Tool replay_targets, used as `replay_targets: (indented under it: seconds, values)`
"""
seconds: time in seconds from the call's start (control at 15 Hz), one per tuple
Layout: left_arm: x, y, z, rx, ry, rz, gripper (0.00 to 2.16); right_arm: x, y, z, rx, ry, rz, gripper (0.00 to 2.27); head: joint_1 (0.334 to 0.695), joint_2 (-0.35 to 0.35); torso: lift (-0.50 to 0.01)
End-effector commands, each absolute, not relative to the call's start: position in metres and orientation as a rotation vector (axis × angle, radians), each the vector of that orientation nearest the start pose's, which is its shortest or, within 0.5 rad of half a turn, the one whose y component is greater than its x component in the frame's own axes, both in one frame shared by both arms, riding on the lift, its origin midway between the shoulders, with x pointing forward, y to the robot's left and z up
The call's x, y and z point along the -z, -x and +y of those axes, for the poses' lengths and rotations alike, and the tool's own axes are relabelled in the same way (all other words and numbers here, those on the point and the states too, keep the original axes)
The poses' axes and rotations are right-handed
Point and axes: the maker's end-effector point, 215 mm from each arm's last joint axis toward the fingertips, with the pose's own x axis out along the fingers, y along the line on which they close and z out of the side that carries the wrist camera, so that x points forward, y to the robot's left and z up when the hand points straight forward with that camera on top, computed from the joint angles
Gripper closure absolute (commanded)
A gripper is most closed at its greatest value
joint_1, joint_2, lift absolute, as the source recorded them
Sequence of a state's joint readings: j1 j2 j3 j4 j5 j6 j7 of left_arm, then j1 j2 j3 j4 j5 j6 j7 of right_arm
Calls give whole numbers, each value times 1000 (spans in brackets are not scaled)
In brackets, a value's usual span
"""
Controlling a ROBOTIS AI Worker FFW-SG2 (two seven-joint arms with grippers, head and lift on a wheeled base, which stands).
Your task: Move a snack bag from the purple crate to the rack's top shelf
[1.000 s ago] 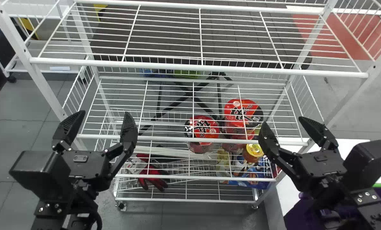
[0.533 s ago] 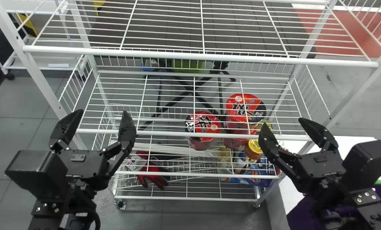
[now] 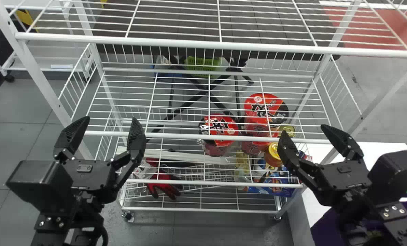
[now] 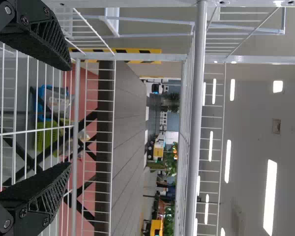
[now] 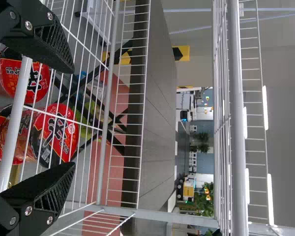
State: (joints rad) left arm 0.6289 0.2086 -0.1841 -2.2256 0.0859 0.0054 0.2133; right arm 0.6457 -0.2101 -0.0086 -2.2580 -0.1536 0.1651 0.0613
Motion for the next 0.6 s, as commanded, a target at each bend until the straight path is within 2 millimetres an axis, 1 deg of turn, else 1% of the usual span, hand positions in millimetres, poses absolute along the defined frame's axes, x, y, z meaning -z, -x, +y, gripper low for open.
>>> replay_targets:
  seconds: [0.0, 0.33, 0.4, 0.53]
  values:
    - [307, -403, 180, 58, 27, 13, 134, 332, -406, -215, -186, 23, 133, 164, 695, -49, -335]
    - [306, -402, 179, 60, 29, 14, 134, 333, -404, -213, -189, 21, 137, 164, 695, -48, -354]
    - [306, -402, 180, 59, 28, 13, 134, 330, -404, -213, -190, 22, 131, 164, 695, -48, -359]
    - [303, -400, 180, 60, 27, 10, 134, 330, -404, -212, -193, 24, 131, 164, 695, -47, -366]
